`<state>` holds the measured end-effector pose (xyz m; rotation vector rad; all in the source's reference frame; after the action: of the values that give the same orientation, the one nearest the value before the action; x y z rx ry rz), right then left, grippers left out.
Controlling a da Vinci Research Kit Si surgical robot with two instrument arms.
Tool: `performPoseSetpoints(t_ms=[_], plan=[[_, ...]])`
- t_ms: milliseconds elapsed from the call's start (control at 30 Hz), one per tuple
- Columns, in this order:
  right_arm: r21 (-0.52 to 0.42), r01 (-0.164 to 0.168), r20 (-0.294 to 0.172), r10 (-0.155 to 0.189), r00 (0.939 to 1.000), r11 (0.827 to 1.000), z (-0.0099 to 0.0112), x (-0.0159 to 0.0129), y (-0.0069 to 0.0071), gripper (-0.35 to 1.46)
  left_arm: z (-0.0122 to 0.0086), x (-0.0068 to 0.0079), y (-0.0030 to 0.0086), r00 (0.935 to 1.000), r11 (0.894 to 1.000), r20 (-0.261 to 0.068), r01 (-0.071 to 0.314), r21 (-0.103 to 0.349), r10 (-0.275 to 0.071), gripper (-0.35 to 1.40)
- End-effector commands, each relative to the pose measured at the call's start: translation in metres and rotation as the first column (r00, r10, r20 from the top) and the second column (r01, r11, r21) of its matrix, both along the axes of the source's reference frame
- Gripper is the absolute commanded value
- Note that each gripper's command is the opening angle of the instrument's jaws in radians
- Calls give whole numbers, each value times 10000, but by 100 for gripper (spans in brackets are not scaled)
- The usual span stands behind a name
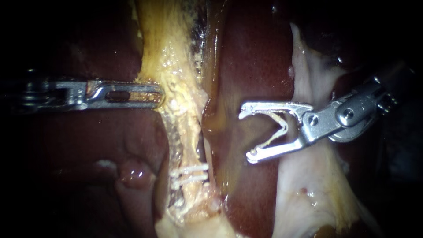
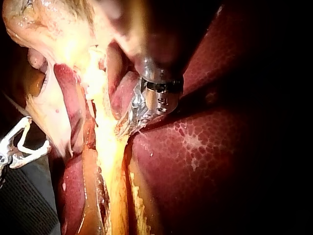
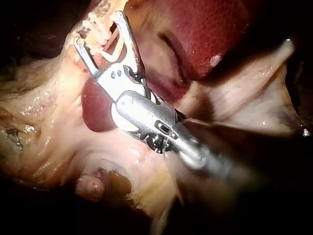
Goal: Clipping third clip left tube
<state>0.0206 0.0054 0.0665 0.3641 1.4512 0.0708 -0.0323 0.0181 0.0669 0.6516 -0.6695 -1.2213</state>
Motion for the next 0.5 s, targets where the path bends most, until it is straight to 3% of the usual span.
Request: performPoseSetpoints(t_ms=[33,200,267,333,433,500], plan=[[-2,-6,6,6,10000,10000,0,0,0,60,0,0,0,10000,10000,2,-1,1,1,-35],[166,-3,30,3,10000,9999,-1,2,-3,60,-5,4,2,10000,10000,24,-27,31,27,-35],[670,-4,172,-8,9999,9978,-2,4,-4,60,-15,13,9,9999,9999,82,-89,123,88,-35],[1034,292,456,-340,9984,9942,-4,9,-5,60,-31,27,19,10000,10000,-23,-57,51,58,-35],[1517,825,1139,-1003,9884,9850,-5,18,-6,60,-64,52,33,9999,9999,-37,131,-26,-131,-35],[1922,1354,1545,-1662,9739,9720,-5,26,-7,58,-86,64,39,9996,9996,40,273,-75,-273,-35]])
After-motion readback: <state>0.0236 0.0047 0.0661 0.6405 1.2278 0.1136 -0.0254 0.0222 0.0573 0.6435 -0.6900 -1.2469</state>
